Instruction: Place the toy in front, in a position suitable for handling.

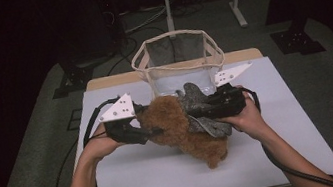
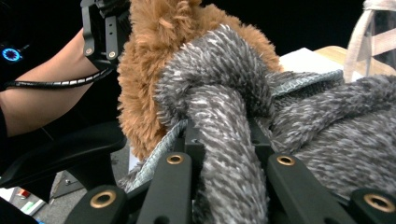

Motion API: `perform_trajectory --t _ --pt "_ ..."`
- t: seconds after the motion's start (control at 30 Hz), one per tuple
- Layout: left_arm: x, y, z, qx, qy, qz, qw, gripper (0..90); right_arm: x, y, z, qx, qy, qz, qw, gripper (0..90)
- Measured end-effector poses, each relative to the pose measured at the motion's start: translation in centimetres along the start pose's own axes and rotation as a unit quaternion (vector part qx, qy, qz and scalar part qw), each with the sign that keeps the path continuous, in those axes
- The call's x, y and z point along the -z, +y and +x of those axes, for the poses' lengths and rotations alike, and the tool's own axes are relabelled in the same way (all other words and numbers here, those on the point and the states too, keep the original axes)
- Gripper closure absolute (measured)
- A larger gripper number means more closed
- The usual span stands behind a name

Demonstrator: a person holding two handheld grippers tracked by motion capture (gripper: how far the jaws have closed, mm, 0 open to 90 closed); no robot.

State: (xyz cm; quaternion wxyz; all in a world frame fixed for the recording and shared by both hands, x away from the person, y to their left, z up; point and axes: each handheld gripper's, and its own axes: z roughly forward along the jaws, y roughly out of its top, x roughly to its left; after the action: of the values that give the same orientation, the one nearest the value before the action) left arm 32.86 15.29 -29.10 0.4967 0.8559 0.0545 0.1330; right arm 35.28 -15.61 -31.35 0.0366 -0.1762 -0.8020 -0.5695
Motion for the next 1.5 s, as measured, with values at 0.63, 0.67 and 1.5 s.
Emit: perform_trajectory --t 0.63,0.67,1.5 --pt "-8.5 6.6 -0.4 -0.047 -0.026 -0.008 0.9985 33.8 10.1 3.9 1.4 0.041 -0.088 0.018 0.9951 75.1" --pt "-9.0 7.0 -0.4 -0.049 -0.027 -0.007 0.9984 33.7 10.2 4.5 1.6 0.046 -0.09 0.021 0.9947 75.1" --pt "-10.3 9.3 -0.8 -0.057 -0.049 -0.013 0.9971 8.3 11.0 3.5 0.6 0.006 -0.108 0.074 0.9914 76.4"
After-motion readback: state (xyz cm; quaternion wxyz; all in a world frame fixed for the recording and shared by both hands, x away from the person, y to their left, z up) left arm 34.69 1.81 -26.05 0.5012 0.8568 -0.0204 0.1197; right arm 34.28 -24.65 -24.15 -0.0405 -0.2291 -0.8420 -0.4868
